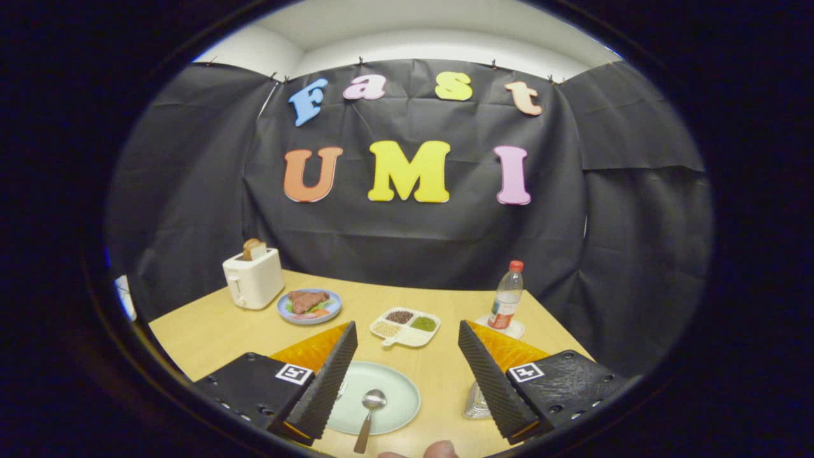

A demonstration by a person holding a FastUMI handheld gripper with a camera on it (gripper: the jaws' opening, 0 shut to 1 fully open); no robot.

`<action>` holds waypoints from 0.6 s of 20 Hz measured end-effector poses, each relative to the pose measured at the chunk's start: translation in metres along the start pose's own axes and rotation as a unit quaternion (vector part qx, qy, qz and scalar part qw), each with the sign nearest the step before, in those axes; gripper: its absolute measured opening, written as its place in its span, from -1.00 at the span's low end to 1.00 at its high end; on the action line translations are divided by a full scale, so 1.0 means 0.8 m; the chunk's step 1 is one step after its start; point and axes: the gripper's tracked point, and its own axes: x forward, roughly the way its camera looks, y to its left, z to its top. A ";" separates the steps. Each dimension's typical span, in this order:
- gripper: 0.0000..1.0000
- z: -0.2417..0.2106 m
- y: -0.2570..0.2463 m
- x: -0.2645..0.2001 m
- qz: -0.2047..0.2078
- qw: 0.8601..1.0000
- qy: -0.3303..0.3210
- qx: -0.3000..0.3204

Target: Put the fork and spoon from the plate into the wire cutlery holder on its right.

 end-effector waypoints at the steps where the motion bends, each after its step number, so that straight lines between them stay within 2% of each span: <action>1: 0.92 -0.012 0.008 0.002 0.006 1.000 0.017 -0.010; 6: 0.91 -0.066 0.041 0.006 0.041 0.993 0.107 -0.008; 12: 0.92 -0.111 0.036 -0.001 0.034 0.978 0.202 -0.024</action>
